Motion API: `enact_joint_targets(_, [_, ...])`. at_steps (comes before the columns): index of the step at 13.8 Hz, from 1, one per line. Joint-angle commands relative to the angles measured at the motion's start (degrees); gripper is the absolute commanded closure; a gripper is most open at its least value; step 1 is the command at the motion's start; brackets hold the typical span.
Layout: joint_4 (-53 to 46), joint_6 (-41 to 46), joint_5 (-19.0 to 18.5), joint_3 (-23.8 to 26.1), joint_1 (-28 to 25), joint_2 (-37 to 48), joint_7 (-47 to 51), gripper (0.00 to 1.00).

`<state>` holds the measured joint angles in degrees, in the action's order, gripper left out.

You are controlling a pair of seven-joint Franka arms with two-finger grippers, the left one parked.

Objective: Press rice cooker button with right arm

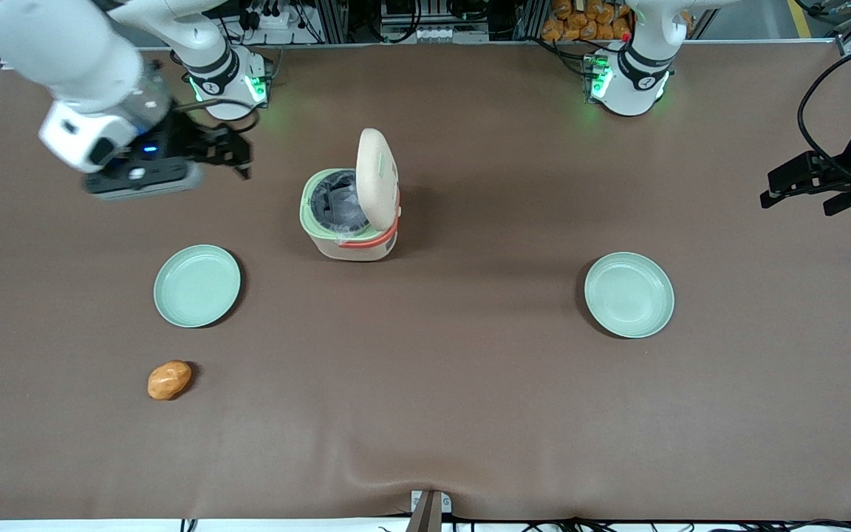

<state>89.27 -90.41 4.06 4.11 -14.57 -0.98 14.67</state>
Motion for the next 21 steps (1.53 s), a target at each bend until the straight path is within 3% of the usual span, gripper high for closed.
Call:
enact_joint_targets(1, [-0.51, 1.03, -1.07, 0.90, 7.25, 1.07, -1.47, 0.00])
enact_joint_targets(5, [-0.42, 2.78, -1.42, 0.29, 15.35, 1.16, -14.03, 0.00])
enact_joint_targets(13, [-0.07, 6.65, -1.42, -7.18, 15.36, 1.07, -20.37, 0.00])
enact_joint_targets(21, [-0.50, 7.00, -1.60, -7.54, 15.18, 0.89, -20.73, 0.00])
